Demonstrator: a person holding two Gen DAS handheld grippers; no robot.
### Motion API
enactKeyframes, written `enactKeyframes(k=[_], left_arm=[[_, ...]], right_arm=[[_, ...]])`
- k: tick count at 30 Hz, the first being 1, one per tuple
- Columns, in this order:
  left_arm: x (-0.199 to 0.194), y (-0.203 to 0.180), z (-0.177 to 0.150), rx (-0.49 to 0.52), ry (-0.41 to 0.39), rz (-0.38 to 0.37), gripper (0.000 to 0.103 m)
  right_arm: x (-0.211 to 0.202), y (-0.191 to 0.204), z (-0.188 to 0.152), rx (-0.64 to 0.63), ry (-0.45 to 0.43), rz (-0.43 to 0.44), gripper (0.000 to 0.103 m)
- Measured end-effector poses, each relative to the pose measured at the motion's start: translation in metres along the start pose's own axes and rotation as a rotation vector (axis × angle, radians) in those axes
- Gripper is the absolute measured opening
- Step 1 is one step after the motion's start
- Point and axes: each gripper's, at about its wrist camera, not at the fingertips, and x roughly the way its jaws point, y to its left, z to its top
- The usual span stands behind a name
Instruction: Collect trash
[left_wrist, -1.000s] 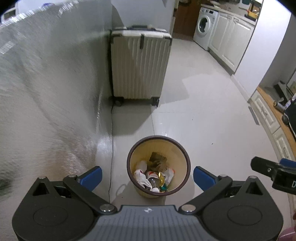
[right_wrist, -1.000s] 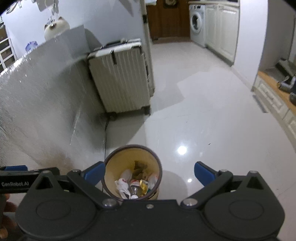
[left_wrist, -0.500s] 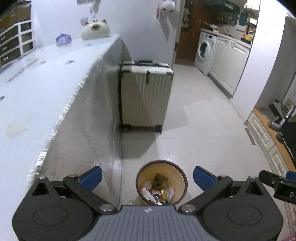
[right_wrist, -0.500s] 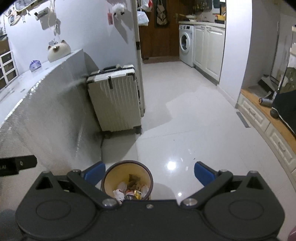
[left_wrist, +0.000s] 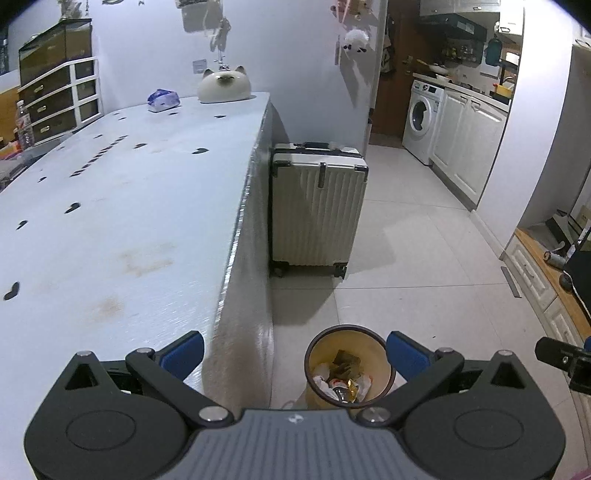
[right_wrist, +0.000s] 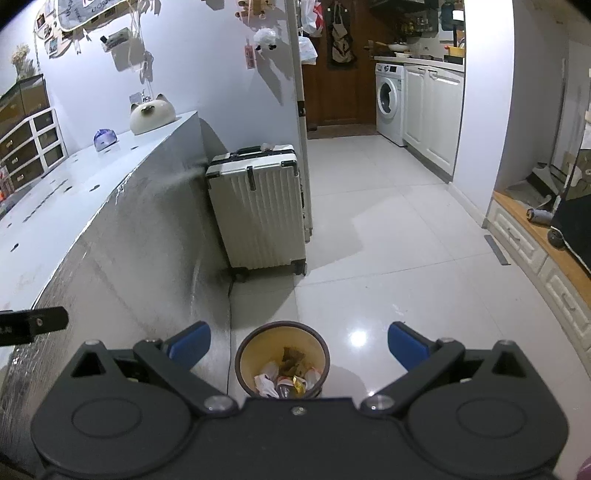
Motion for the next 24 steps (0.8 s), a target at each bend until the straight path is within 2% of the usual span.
enactKeyframes(k=[14, 24], left_arm=[[-0.016, 0.022, -0.019, -0.020, 0.061, 0.002, 0.103], [-0.021, 0.025, -0.026, -0.018, 0.067, 0.013, 0.103]], right_arm=[[-0.017, 0.020, -0.011, -0.037, 0.042, 0.002, 0.103], [-0.015, 0.031, -0.012, -0.048, 0.063, 0.000, 0.103]])
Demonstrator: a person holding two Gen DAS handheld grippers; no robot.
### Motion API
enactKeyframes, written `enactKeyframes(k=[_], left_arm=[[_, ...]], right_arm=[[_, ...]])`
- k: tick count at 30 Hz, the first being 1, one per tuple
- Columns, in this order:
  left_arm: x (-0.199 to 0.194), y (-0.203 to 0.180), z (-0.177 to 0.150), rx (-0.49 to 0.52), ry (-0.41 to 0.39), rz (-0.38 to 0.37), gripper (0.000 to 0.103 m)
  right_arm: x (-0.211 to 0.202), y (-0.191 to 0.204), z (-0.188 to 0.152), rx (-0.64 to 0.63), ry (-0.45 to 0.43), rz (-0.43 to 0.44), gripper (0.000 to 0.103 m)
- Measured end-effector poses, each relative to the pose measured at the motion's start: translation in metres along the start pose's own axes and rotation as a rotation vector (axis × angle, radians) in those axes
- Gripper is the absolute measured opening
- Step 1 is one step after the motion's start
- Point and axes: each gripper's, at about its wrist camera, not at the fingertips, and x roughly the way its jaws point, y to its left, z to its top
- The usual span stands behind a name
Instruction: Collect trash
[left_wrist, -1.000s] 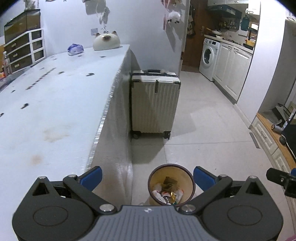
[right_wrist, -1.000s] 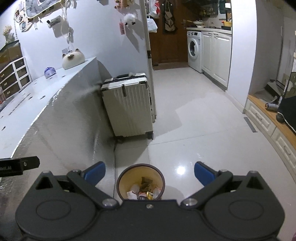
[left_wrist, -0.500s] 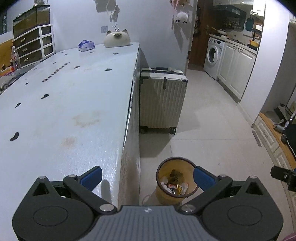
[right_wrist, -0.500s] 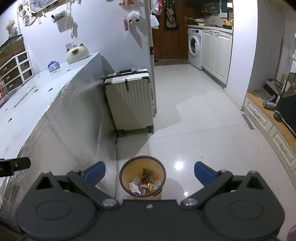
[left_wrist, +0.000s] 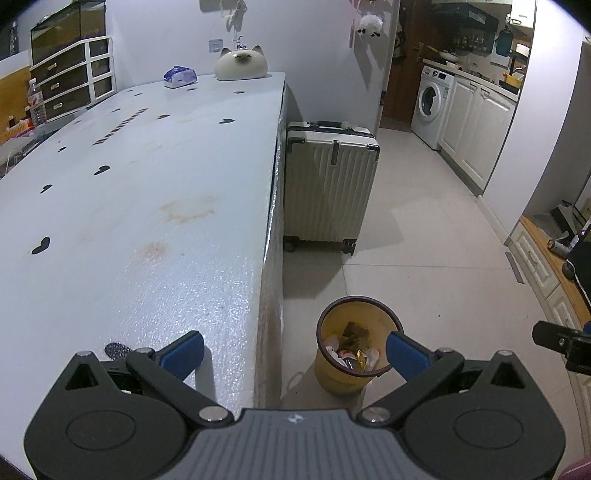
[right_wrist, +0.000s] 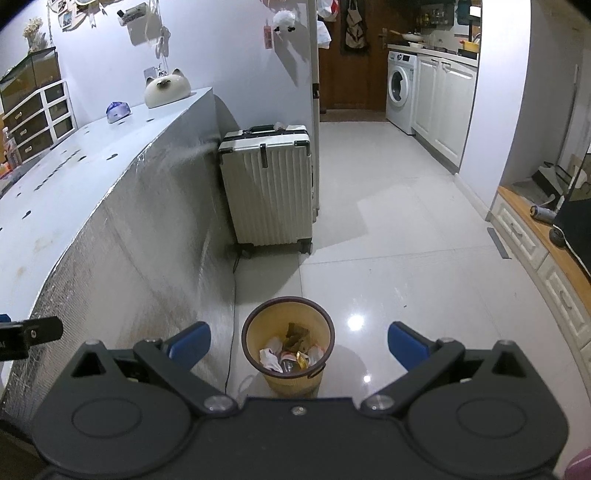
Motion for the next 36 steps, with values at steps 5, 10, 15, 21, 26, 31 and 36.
enactKeyframes(k=[5, 10, 15, 21, 26, 31, 36], left_arm=[[0.0009, -0.0006, 0.0005, 0.005, 0.001, 0.003, 0.103], [0.0008, -0.0003, 0.0002, 0.008, 0.000, 0.007, 0.103], [0.0006, -0.0005, -0.0001, 0.009, 0.000, 0.008, 0.103], [0.0007, 0.0004, -0.0003, 0.007, 0.000, 0.010, 0.103], [0.0015, 0.0015, 0.0004, 0.008, 0.004, 0.015, 0.103], [0.0014, 0.0014, 0.0005, 0.006, 0.003, 0.015, 0.103], [0.0011, 0.0010, 0.0008, 0.008, 0.000, 0.017, 0.103]], right_arm=[[0.0027, 0.0031, -0.0004, -0.006, 0.007, 0.003, 0.103], [0.0047, 0.0036, -0.0002, -0.011, 0.012, 0.001, 0.103], [0.0073, 0.0039, -0.0004, -0.016, 0.019, 0.005, 0.103], [0.0077, 0.0039, -0.0003, -0.024, 0.018, 0.003, 0.103], [0.0076, 0.0042, -0.0007, -0.024, 0.018, 0.003, 0.103], [0.0076, 0.0047, -0.0006, -0.027, 0.019, 0.004, 0.103], [0.0075, 0.0048, -0.0008, -0.028, 0.016, 0.002, 0.103]])
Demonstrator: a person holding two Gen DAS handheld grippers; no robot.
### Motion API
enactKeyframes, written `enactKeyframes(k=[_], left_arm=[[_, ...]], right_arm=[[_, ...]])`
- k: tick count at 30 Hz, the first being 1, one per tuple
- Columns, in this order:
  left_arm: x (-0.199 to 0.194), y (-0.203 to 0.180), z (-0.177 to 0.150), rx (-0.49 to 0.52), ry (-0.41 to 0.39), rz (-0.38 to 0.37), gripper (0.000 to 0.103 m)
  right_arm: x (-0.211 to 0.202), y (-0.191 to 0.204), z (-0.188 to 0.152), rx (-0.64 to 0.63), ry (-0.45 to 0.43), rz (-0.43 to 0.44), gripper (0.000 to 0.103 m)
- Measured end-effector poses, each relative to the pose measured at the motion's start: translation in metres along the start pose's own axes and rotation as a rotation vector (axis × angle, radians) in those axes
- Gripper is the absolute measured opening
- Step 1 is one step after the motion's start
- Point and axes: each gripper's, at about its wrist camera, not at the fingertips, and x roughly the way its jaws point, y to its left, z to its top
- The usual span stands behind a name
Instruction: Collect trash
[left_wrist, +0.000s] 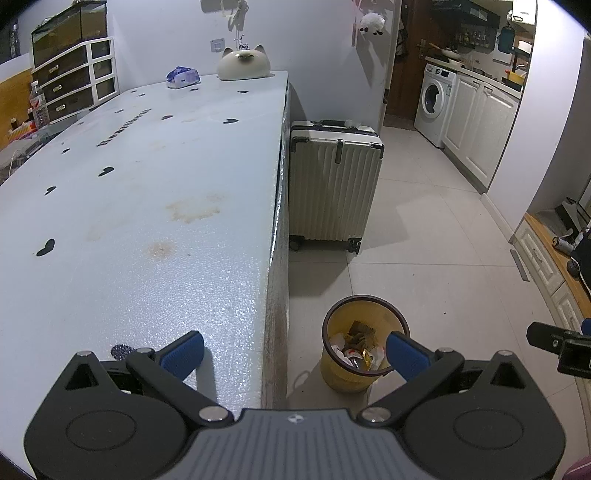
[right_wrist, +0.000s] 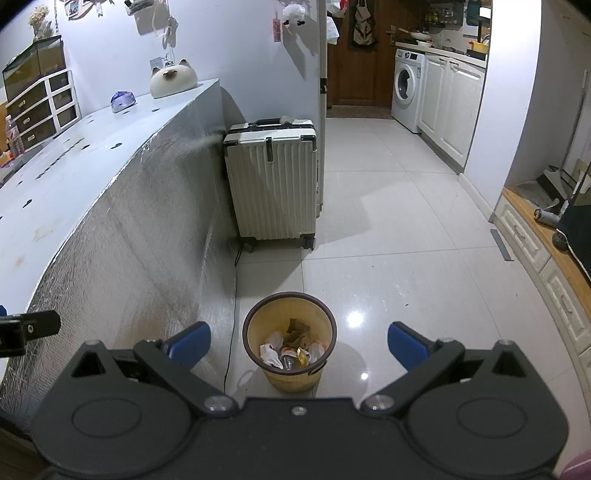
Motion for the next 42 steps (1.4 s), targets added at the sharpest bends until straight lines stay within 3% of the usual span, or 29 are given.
enactKeyframes(k=[42], left_arm=[[-0.0099, -0.0029, 0.0035, 0.001, -0.012, 0.008, 0.103]], right_arm=[[-0.0061, 0.0005, 0.0011, -0.015, -0.009, 0.009, 0.103]])
